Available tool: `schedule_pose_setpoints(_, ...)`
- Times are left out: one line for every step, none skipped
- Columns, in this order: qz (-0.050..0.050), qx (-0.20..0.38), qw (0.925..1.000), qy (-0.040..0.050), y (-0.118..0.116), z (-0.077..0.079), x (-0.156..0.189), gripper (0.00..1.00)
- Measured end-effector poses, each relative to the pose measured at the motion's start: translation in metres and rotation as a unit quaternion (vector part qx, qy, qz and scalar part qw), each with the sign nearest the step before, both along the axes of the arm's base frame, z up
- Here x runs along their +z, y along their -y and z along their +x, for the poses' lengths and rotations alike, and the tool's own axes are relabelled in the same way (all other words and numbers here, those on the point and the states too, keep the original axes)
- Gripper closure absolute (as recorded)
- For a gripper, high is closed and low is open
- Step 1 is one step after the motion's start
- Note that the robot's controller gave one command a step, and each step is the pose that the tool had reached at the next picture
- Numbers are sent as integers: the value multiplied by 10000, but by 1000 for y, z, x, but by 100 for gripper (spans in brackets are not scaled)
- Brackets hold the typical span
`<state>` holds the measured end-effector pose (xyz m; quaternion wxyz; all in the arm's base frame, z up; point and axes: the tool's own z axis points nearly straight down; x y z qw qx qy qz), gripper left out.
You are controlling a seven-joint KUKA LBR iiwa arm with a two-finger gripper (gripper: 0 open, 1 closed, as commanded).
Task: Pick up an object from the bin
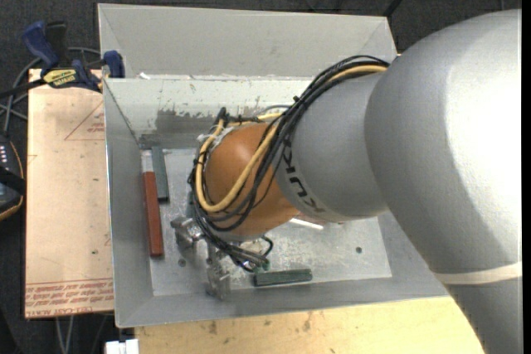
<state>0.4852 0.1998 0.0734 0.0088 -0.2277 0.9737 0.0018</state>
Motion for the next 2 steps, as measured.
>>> schedule_pose_setpoints(-42, 59, 10000, -38, 87, 36, 48, 0)
schedule_pose_setpoints(-43, -345, 9994, -90, 170, -6, 30, 0)
